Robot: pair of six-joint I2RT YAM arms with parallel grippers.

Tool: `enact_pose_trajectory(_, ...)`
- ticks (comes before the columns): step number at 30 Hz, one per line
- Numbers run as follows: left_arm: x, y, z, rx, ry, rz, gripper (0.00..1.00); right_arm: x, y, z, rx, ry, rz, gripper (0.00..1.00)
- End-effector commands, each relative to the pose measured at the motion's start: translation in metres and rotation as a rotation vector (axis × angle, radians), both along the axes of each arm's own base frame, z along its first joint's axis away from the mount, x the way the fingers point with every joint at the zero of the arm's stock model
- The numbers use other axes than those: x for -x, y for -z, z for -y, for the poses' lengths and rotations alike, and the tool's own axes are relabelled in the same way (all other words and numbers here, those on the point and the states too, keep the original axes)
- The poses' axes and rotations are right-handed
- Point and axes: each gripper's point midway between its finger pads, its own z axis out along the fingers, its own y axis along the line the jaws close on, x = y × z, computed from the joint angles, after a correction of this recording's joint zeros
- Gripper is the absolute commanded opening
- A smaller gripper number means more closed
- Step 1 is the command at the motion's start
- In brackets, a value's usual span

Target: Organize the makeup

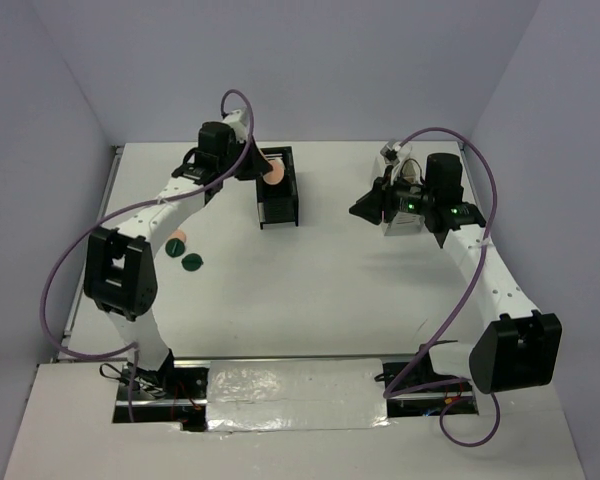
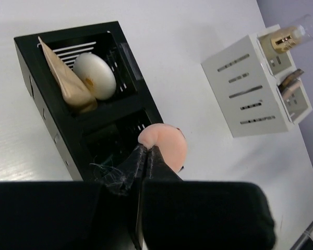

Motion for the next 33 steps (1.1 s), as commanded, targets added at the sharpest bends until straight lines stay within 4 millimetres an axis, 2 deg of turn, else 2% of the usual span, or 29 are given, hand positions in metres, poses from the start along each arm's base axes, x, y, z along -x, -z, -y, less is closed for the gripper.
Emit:
enact_pose_trajectory(1,-0.017,-0.009,0.011,0.005,-0.013,0.040,0.13,0.001,-0.010,0.002,-0.008,0.006,0.055,0.45)
enact_pose_trajectory(2,-0.021,-0.014,0.013,0.004,-0.015,0.050,0.15,0.001,-0.010,0.002,-0.009,0.004,0.057,0.45)
enact_pose_trajectory(7,-0.027,0.005,0.019,-0.030,-0.017,0.010,0.34,0.000,-0.009,0.003,-0.007,0.007,0.055,0.46)
enact_pose_trajectory(12,-0.022,0.019,0.016,-0.065,-0.024,-0.025,0.40,-0.001,-0.007,0.005,-0.008,0.014,0.051,0.46)
enact_pose_trajectory(17,-0.019,0.031,0.010,-0.103,-0.032,-0.042,0.42,-0.002,-0.006,0.005,-0.009,0.014,0.043,0.47)
enact_pose_trajectory(20,-0.020,0.024,0.009,-0.101,-0.038,-0.023,0.42,-0.002,-0.005,0.005,-0.008,0.012,0.042,0.47)
enact_pose_trajectory(23,-0.018,0.000,0.007,-0.083,-0.048,0.037,0.43,-0.002,-0.004,0.006,-0.001,0.017,0.045,0.47)
enact_pose_trajectory(24,-0.014,-0.016,0.005,-0.076,-0.049,0.073,0.41,-0.002,-0.004,0.006,0.003,0.013,0.053,0.47)
enact_pose_trajectory(26,-0.003,-0.037,-0.003,-0.081,-0.055,0.120,0.31,0.000,-0.003,0.006,0.008,0.009,0.048,0.49)
enact_pose_trajectory(27,0.001,-0.042,-0.007,-0.081,-0.060,0.130,0.23,0.000,-0.002,0.006,0.014,0.001,0.054,0.52)
enact_pose_trajectory(28,0.007,-0.046,-0.012,-0.073,-0.069,0.136,0.07,0.002,-0.002,0.006,0.017,-0.005,0.049,0.53)
enact_pose_trajectory(29,0.019,-0.049,-0.025,-0.064,-0.083,0.136,0.01,0.003,-0.001,0.005,0.018,-0.022,0.047,0.59)
enact_pose_trajectory(33,0.056,-0.038,-0.067,-0.049,-0.158,0.102,0.00,0.006,-0.001,0.003,0.031,-0.045,0.041,0.71)
